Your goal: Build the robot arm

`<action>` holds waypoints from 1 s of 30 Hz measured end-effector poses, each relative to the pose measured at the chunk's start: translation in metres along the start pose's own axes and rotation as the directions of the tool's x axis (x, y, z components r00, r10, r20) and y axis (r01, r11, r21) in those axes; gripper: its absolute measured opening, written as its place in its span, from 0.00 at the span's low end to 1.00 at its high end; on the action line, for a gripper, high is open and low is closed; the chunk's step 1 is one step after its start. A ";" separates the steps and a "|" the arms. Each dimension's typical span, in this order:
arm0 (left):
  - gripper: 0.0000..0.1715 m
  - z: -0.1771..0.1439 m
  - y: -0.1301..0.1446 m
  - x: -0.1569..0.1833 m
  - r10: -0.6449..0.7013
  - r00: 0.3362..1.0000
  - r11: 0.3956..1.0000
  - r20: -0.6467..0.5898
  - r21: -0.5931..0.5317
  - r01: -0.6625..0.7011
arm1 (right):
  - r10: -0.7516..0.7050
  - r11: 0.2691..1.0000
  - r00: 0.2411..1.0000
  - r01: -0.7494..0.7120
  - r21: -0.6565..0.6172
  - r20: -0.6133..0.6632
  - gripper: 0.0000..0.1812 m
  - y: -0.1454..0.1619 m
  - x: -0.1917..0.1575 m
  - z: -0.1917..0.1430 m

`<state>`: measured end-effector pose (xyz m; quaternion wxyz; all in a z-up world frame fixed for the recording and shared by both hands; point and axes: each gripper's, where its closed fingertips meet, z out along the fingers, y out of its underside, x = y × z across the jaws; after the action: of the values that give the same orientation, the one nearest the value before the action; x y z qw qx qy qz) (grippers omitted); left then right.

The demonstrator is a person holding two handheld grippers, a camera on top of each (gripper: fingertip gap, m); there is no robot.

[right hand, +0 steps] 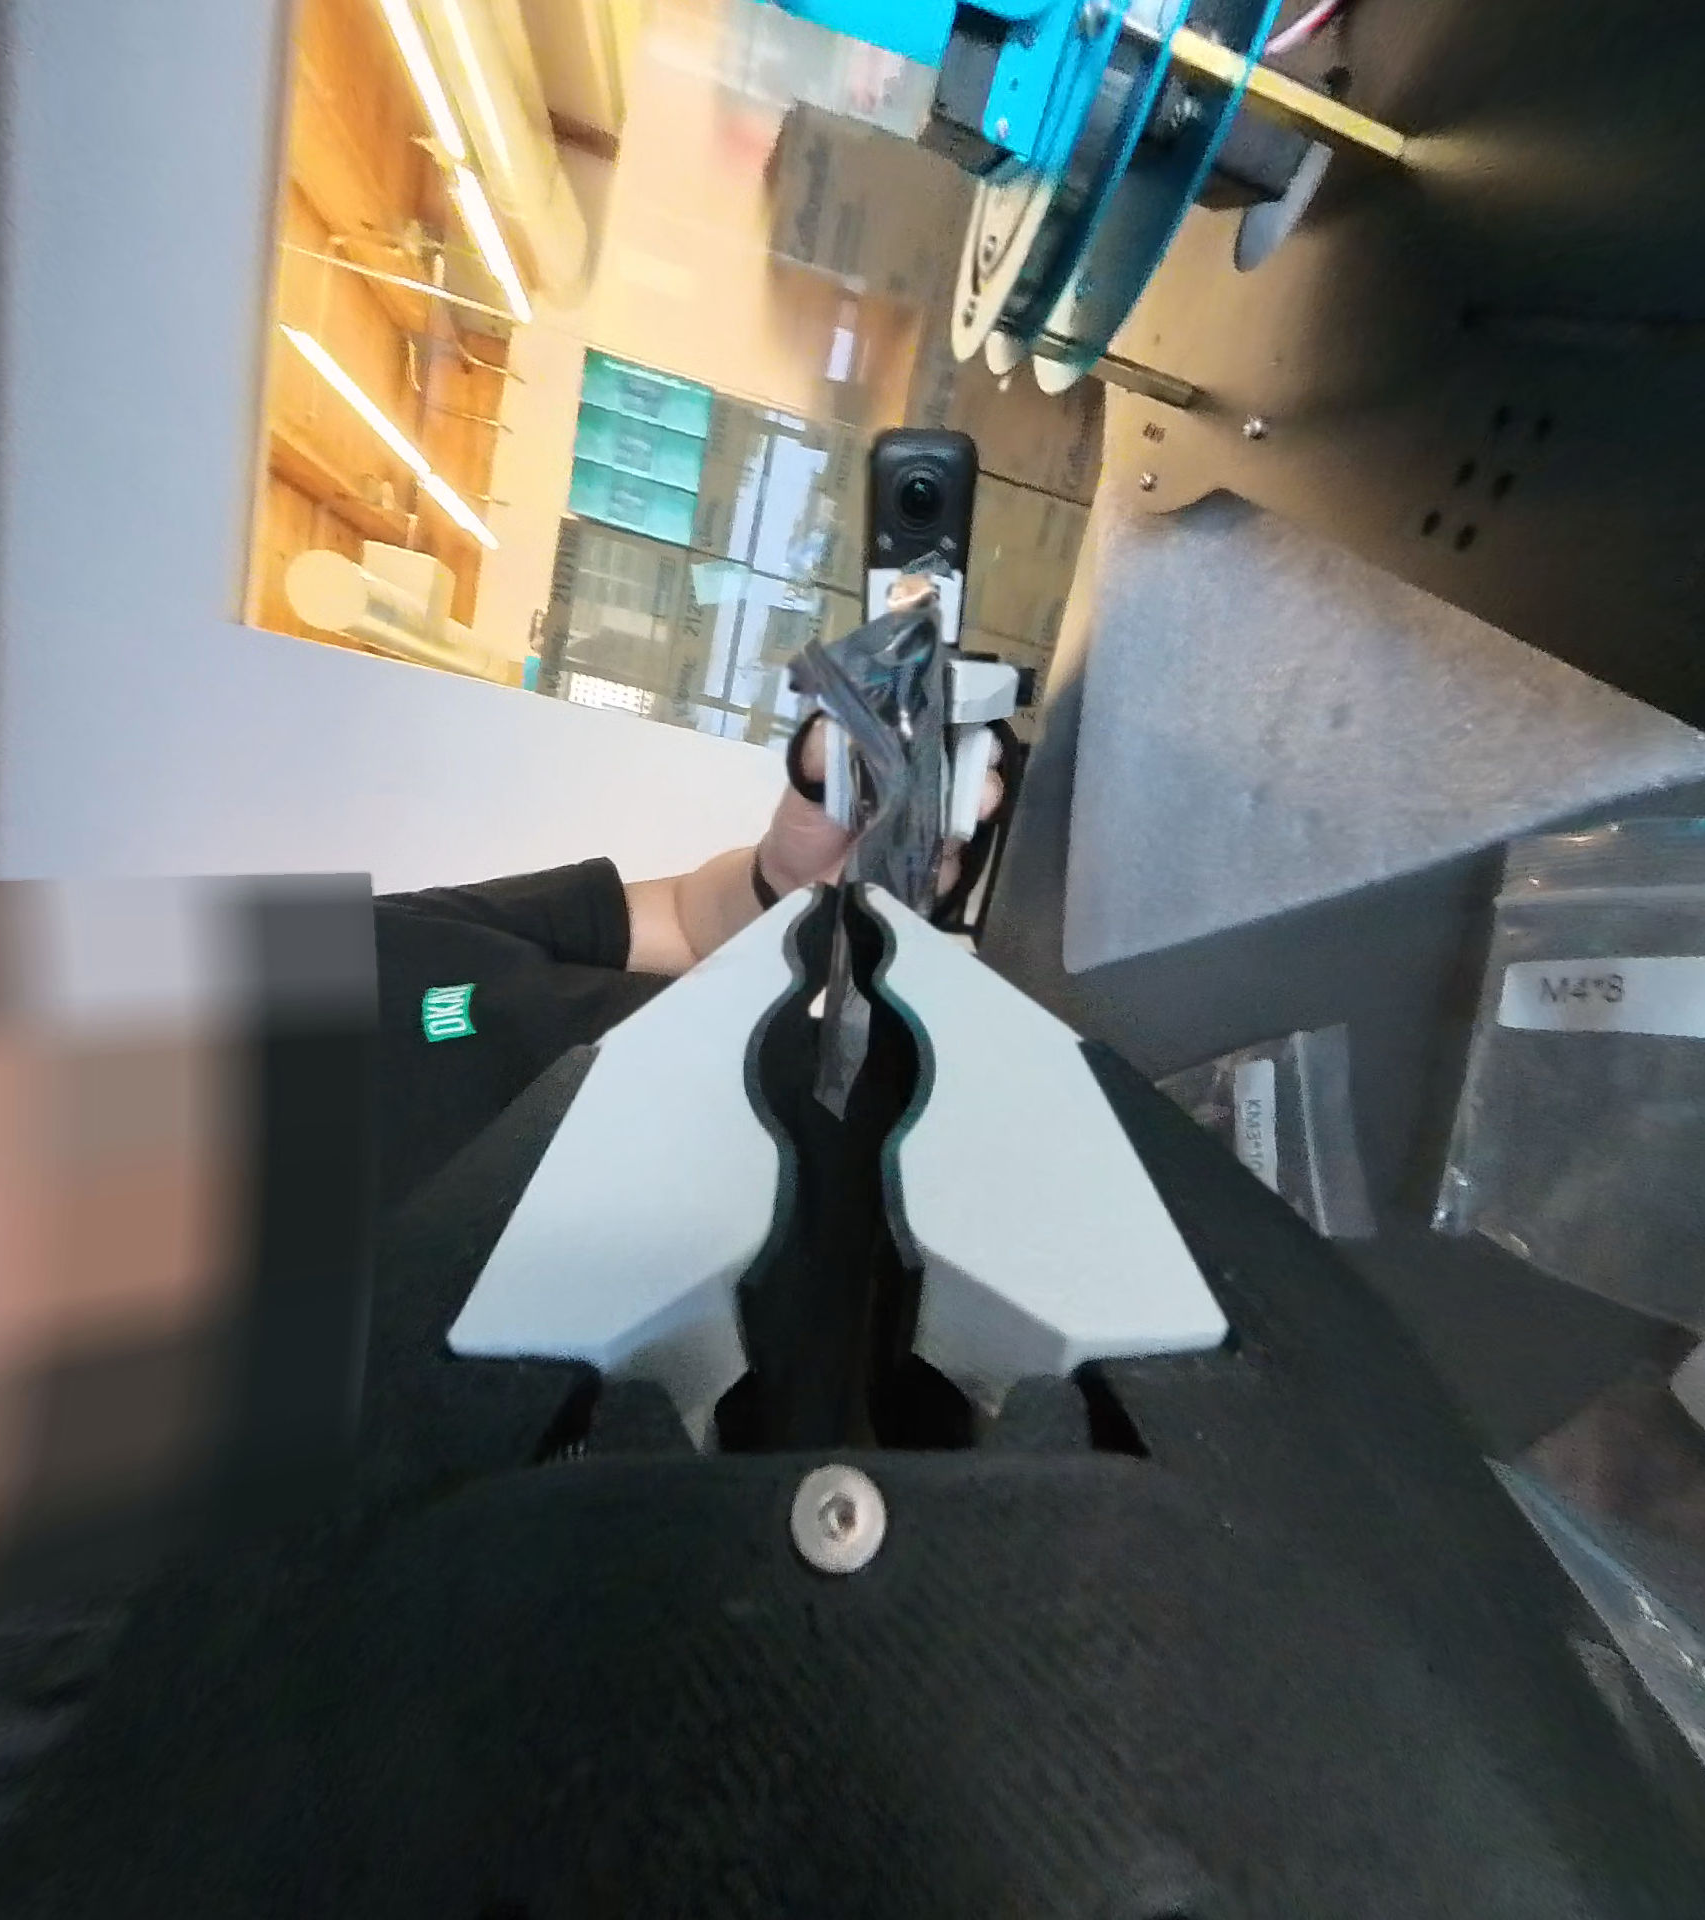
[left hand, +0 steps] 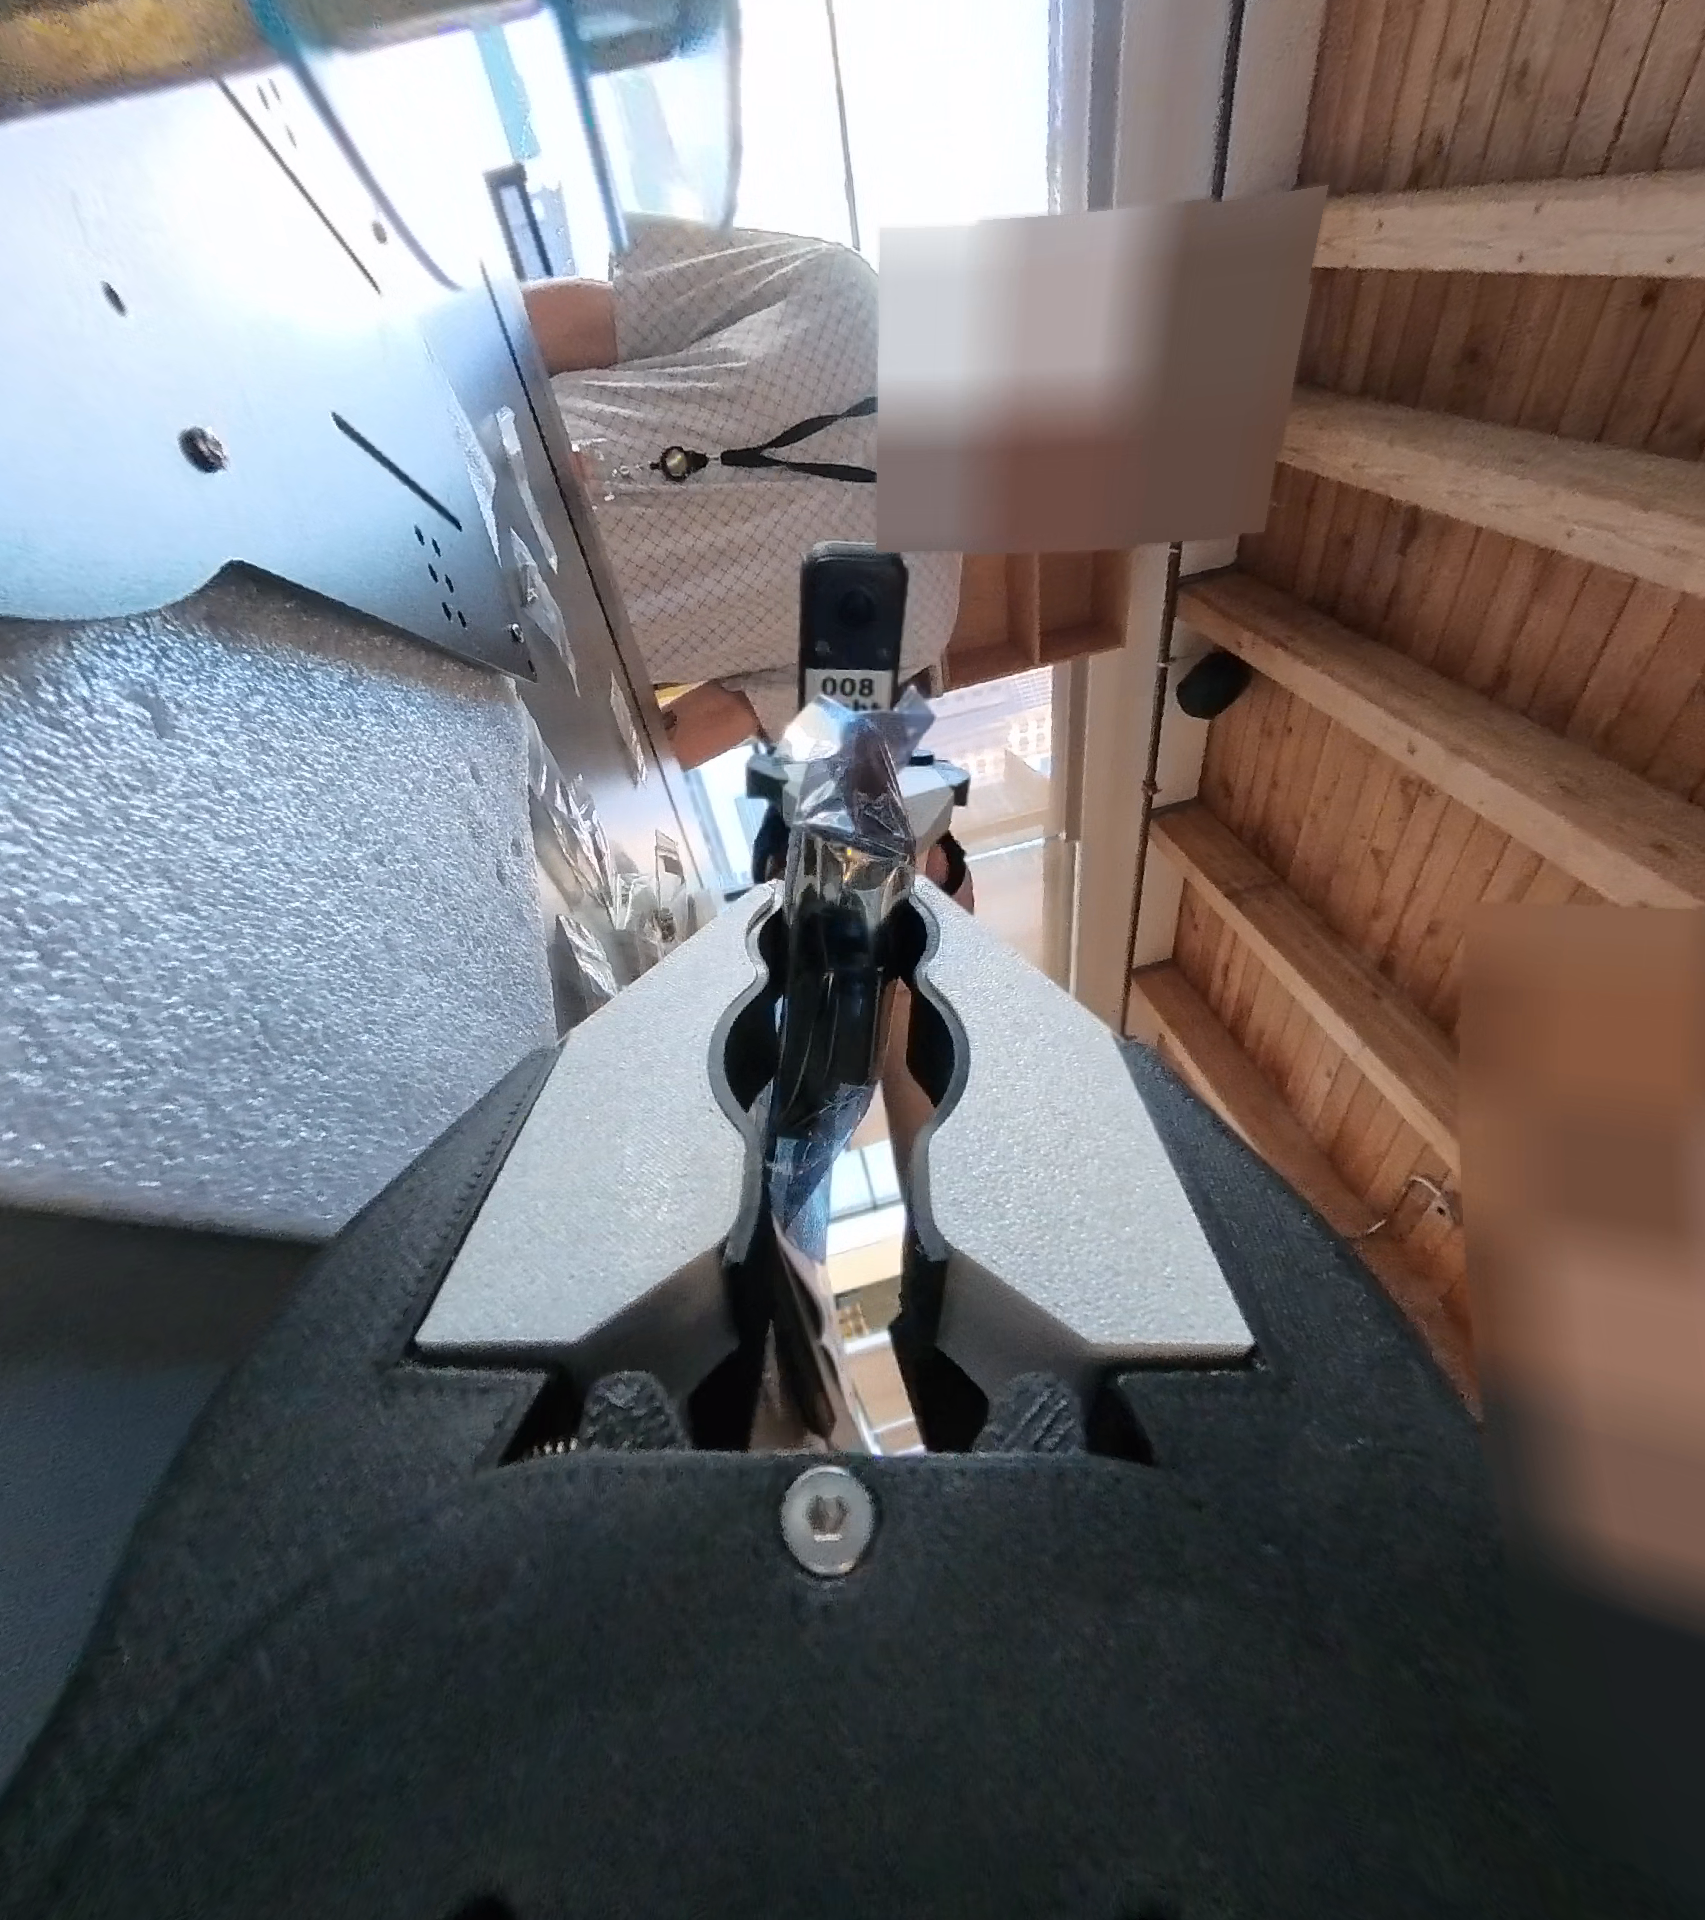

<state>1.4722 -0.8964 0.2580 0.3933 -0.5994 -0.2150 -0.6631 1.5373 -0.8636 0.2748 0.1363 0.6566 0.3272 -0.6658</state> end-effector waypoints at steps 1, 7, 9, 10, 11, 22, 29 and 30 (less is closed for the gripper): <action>0.10 0.000 0.000 -0.001 0.010 1.000 1.000 0.015 0.001 -0.010 | 0.007 1.000 1.000 -0.007 -0.007 -0.012 0.01 0.001 0.003 0.002; 0.10 -0.004 -0.002 -0.003 0.026 0.999 1.000 0.039 0.007 -0.026 | 0.059 0.997 0.995 -0.063 -0.050 -0.083 0.07 0.007 0.019 0.005; 0.10 -0.002 -0.001 -0.001 0.024 0.999 1.000 0.028 0.013 -0.024 | 0.063 0.996 0.993 -0.070 -0.060 -0.099 0.11 0.009 0.021 0.007; 0.10 -0.001 0.000 0.000 0.021 1.000 1.000 0.018 0.017 -0.021 | 0.072 0.996 0.994 -0.076 -0.055 -0.085 0.11 0.008 0.020 0.009; 0.10 0.000 -0.001 0.002 0.012 1.000 1.000 0.006 0.021 -0.012 | 0.073 0.996 0.996 -0.076 -0.048 -0.060 0.12 0.007 0.016 0.011; 0.10 -0.001 -0.011 -0.002 0.030 0.998 0.998 0.049 0.056 -0.032 | 0.118 0.993 0.992 -0.118 0.004 0.042 0.04 0.005 0.009 0.004; 0.10 -0.001 -0.010 -0.007 0.053 0.994 0.997 0.093 0.054 -0.059 | 0.105 0.991 0.994 -0.107 0.080 0.037 0.12 -0.009 0.008 0.001; 0.10 -0.001 -0.009 -0.008 0.050 0.994 0.997 0.096 0.049 -0.055 | 0.079 0.994 0.997 -0.080 0.076 0.022 0.12 -0.009 0.007 0.001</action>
<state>1.4644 -0.8895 0.2521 0.4153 -0.6255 -0.2345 -0.6175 1.5305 -0.8555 0.2700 0.1406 0.6675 0.2738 -0.6780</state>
